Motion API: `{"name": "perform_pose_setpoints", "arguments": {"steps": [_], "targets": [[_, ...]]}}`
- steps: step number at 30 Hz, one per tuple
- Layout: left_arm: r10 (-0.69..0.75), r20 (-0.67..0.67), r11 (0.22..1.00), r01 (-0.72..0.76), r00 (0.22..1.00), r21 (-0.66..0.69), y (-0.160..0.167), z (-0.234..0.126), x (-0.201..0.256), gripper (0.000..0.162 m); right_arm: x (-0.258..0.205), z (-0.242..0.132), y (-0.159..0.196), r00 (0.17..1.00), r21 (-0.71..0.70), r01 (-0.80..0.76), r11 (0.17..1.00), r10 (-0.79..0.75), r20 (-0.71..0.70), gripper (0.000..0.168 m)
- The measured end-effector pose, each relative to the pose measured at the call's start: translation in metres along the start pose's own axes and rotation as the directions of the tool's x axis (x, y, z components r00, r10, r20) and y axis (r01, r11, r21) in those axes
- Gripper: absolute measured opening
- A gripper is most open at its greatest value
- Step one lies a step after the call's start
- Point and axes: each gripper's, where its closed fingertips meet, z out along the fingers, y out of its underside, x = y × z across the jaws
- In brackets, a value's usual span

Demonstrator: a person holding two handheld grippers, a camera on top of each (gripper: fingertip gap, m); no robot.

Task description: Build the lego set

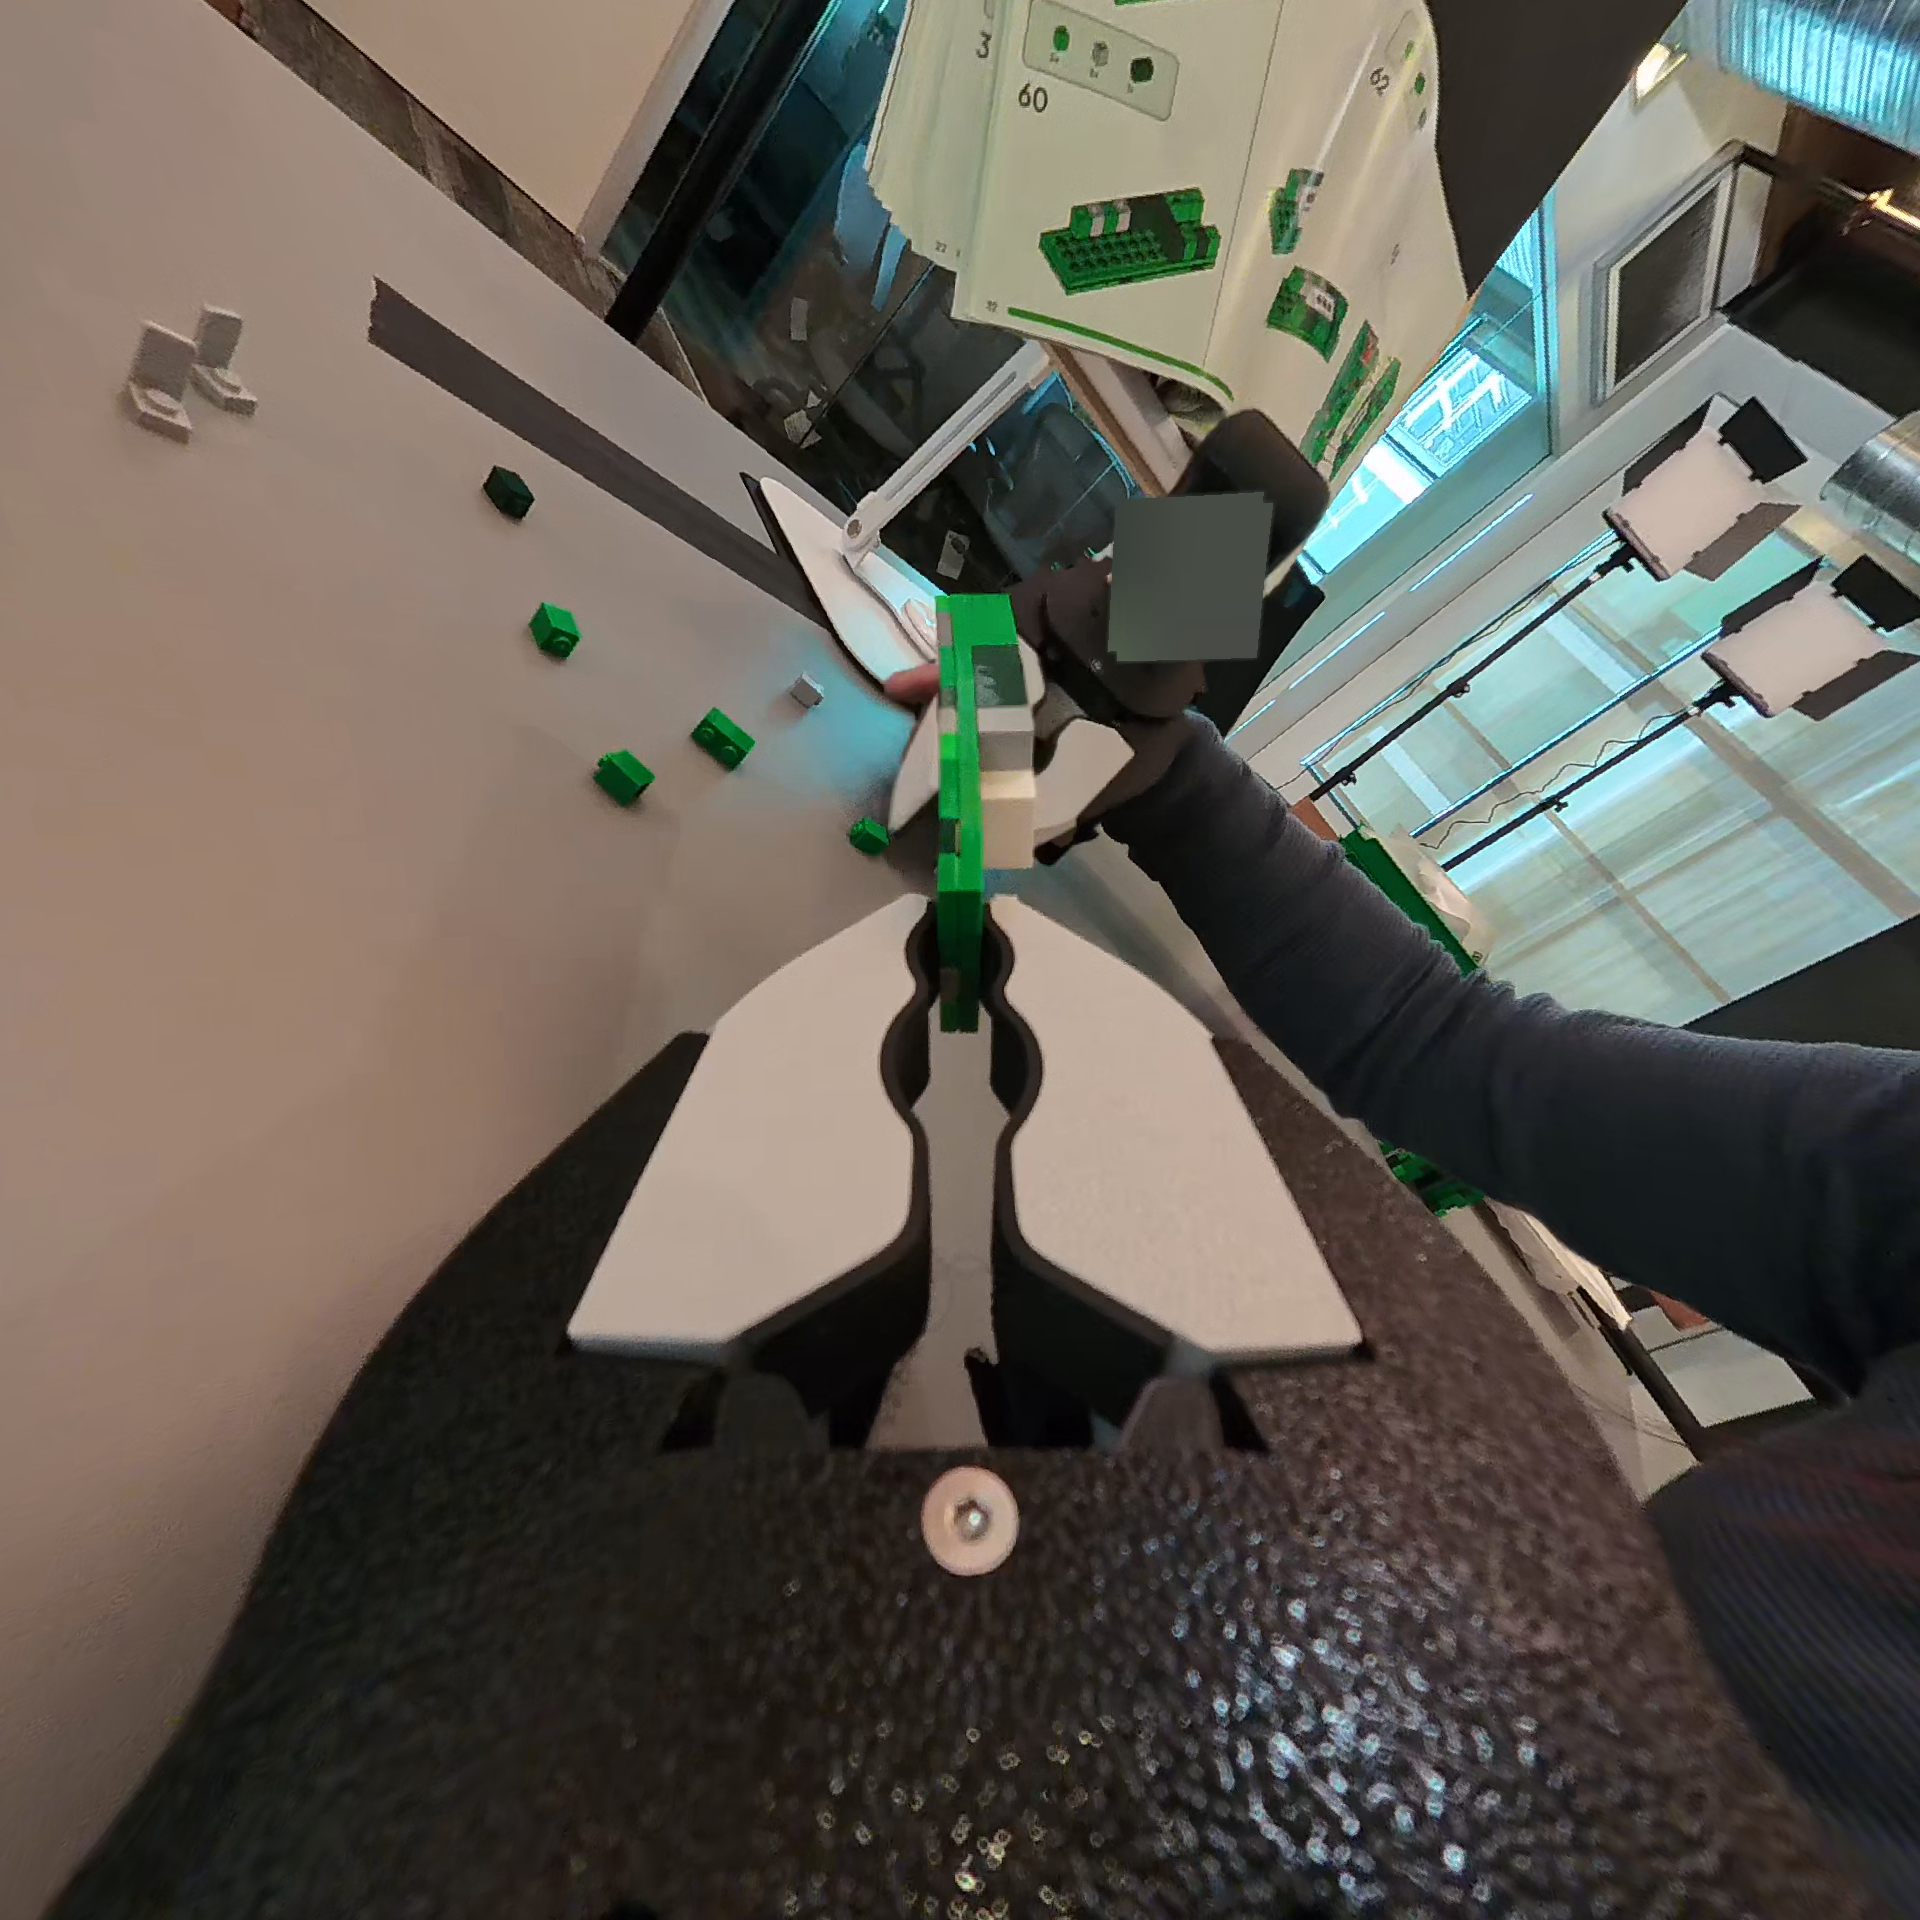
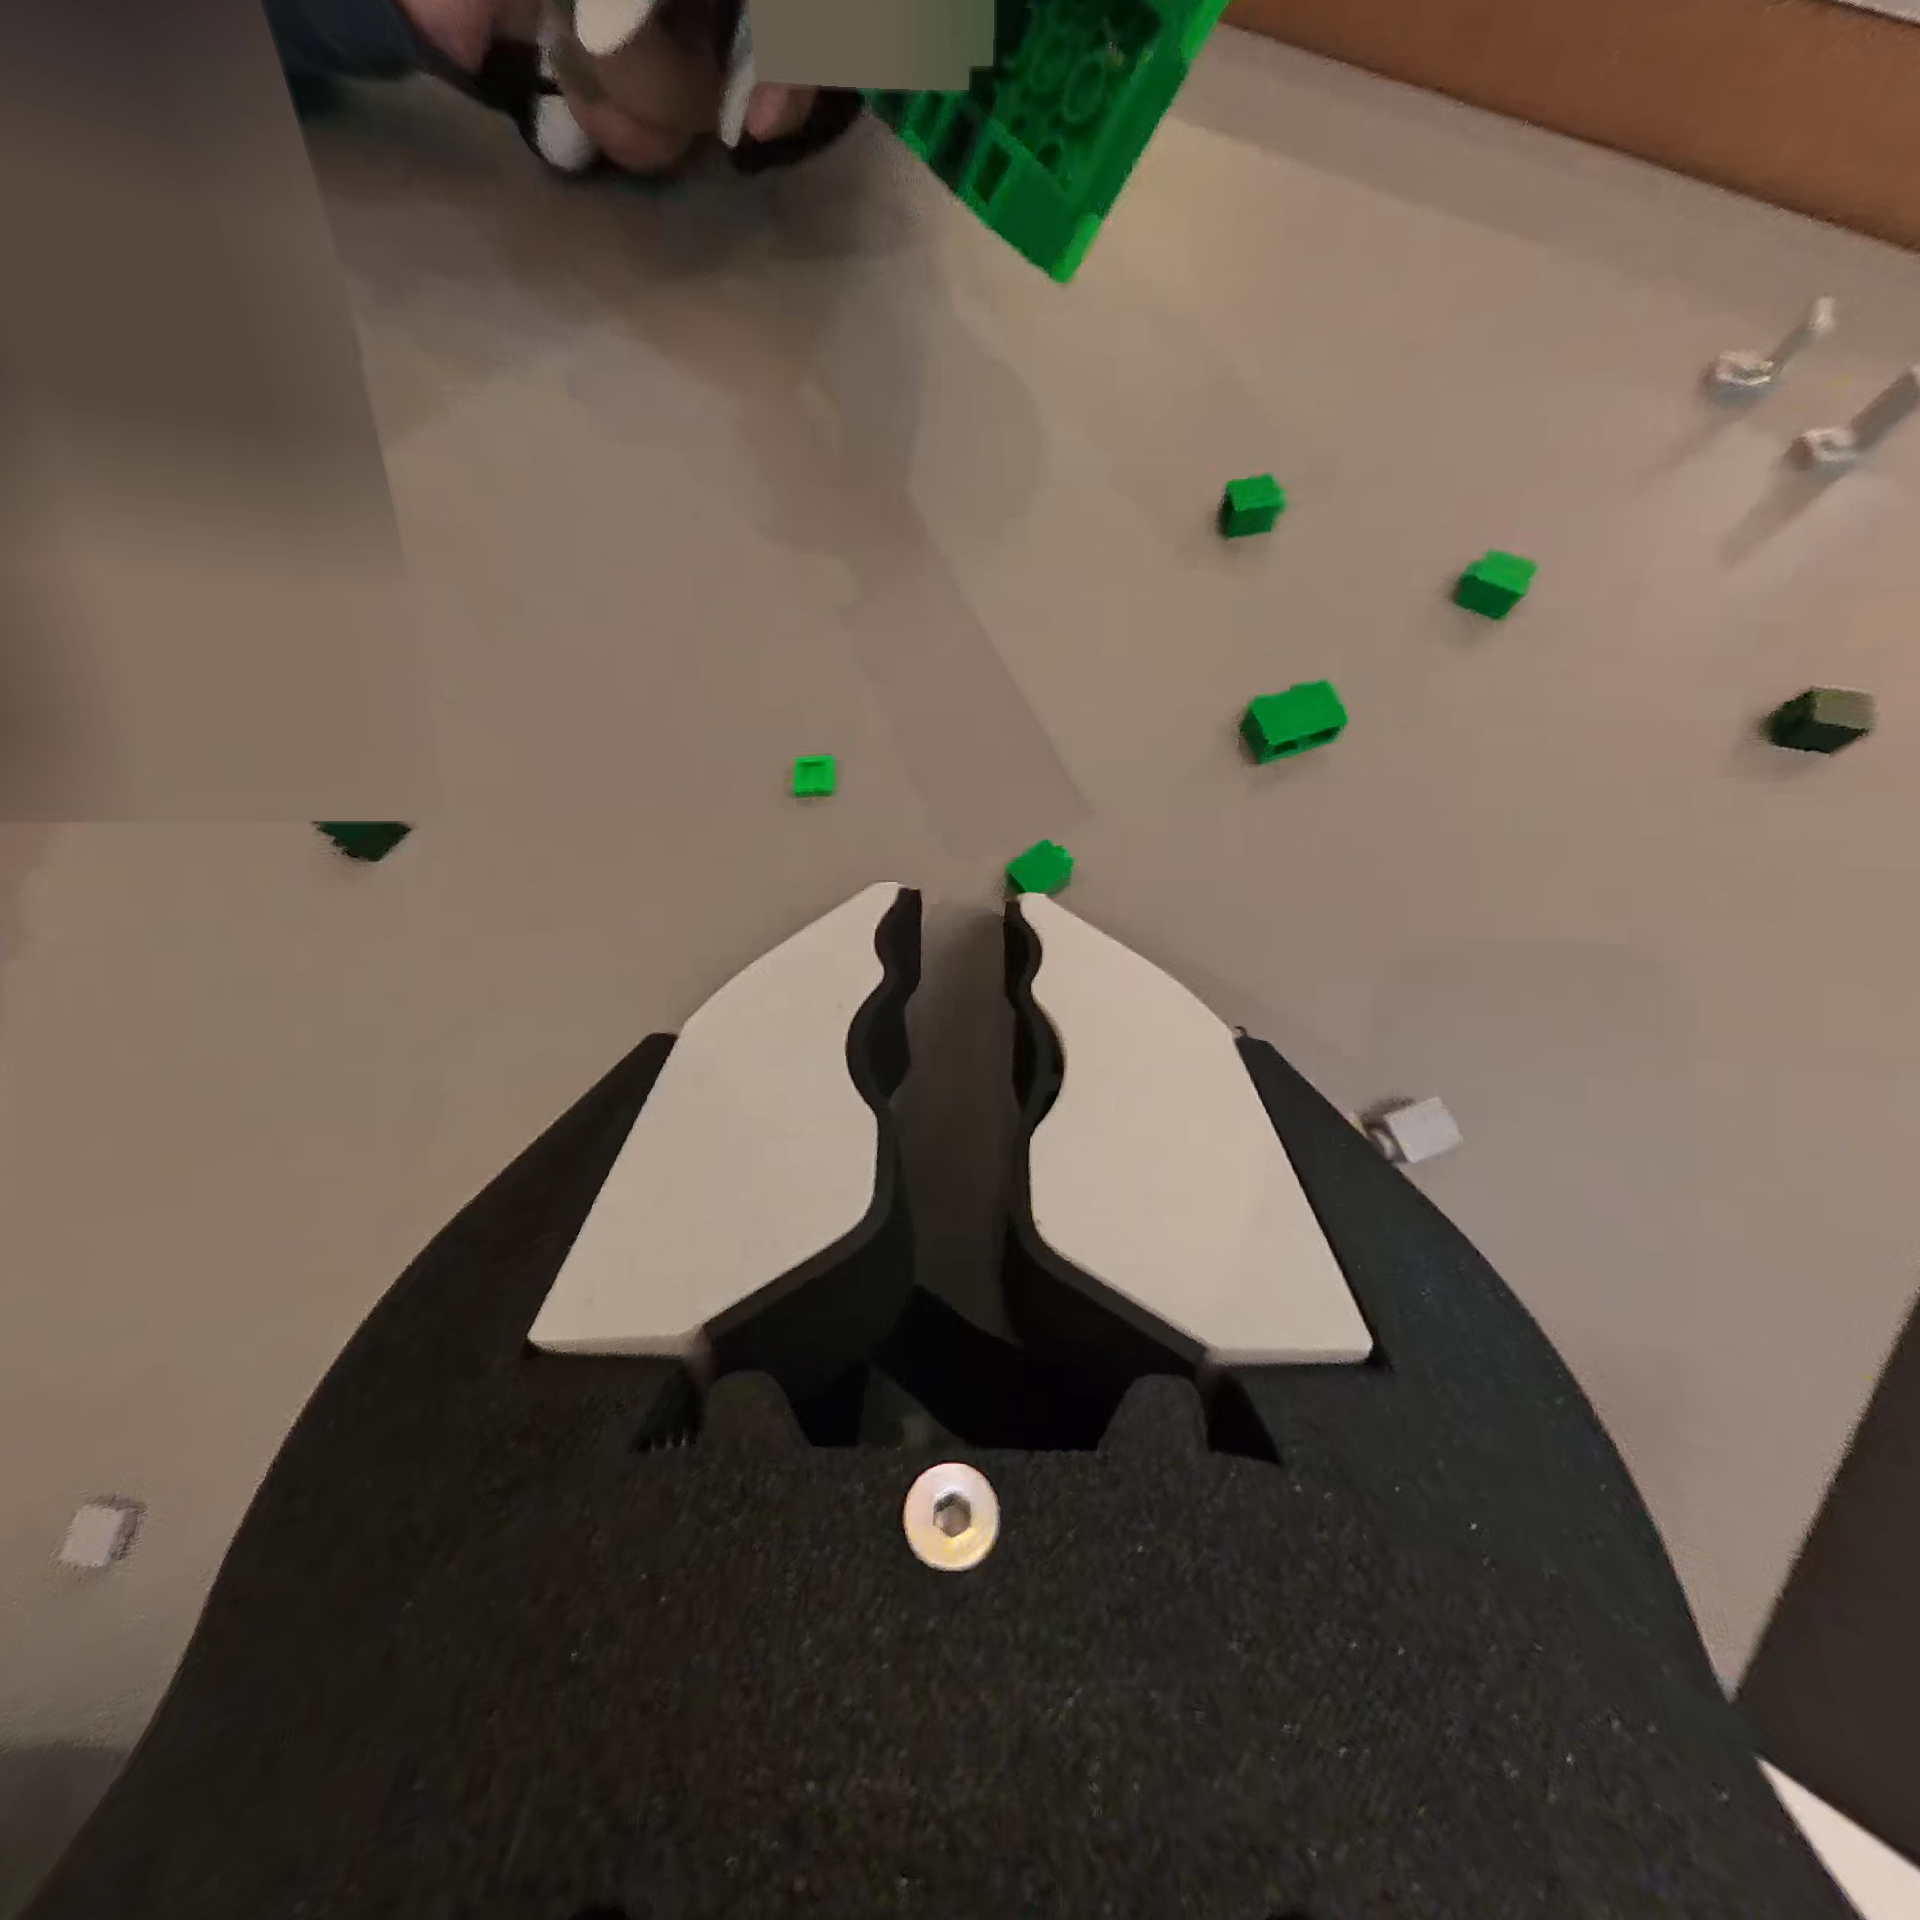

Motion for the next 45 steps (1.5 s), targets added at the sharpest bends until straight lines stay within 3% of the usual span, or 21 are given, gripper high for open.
{"name": "perform_pose_setpoints", "arguments": {"steps": [4, 8, 11, 15, 20, 28, 32, 35, 38, 42, 45], "targets": [[0.006, -0.002, 1.000, -0.006, 1.000, -0.016, 0.002, 0.001, 0.001, 0.006, 0.014, 0.000, 0.003, 0.995, -0.007, 0.015, 1.000, -0.015, -0.098, 0.022], [0.013, 0.006, 1.000, -0.013, 1.000, -0.028, 0.004, 0.003, 0.000, 0.006, 0.015, 0.003, -0.001, 0.990, -0.006, -0.080, 0.997, 0.079, -0.117, 0.021], [0.017, 0.016, 1.000, -0.017, 1.000, -0.026, 0.004, 0.002, -0.001, 0.006, 0.027, -0.001, 0.001, 0.918, 0.016, -0.257, 0.966, 0.249, -0.309, 0.022], [0.026, 0.029, 0.999, -0.026, 0.999, -0.024, 0.004, 0.002, -0.002, 0.006, 0.018, -0.004, 0.000, 0.830, 0.068, -0.274, 0.959, 0.272, -0.487, 0.020], [0.045, 0.036, 0.998, -0.043, 0.998, -0.045, 0.007, 0.004, -0.001, 0.006, 0.020, 0.002, 0.000, 0.793, 0.056, -0.271, 0.961, 0.257, -0.552, 0.022], [0.046, 0.038, 0.998, -0.044, 0.998, -0.046, 0.007, 0.004, -0.001, 0.006, 0.019, 0.008, -0.003, 0.813, 0.068, -0.303, 0.950, 0.295, -0.502, 0.008], [0.041, 0.042, 0.999, -0.039, 0.998, -0.032, 0.005, 0.003, -0.002, 0.006, 0.015, -0.004, -0.001, 0.769, 0.047, -0.266, 0.963, 0.241, -0.592, 0.007], [0.135, 0.075, 0.990, -0.132, 0.988, -0.043, 0.008, 0.007, 0.003, 0.006, -0.009, -0.024, -0.023, 0.730, 0.167, -0.268, 0.949, 0.313, -0.607, 0.007], [0.250, 0.013, 0.967, -0.250, 0.968, -0.049, 0.021, 0.026, 0.033, 0.006, -0.043, -0.046, -0.050, 0.671, 0.252, -0.237, 0.938, 0.346, -0.656, 0.007], [0.485, 0.009, 0.873, -0.483, 0.875, -0.070, 0.048, 0.047, 0.068, 0.006, -0.095, -0.063, -0.075, 0.593, 0.329, -0.228, 0.916, 0.399, -0.700, 0.007], [0.555, -0.016, 0.828, -0.554, 0.832, -0.085, 0.067, 0.056, 0.090, 0.005, -0.125, -0.069, -0.080, 0.519, 0.317, -0.261, 0.912, 0.409, -0.751, 0.007]]}}
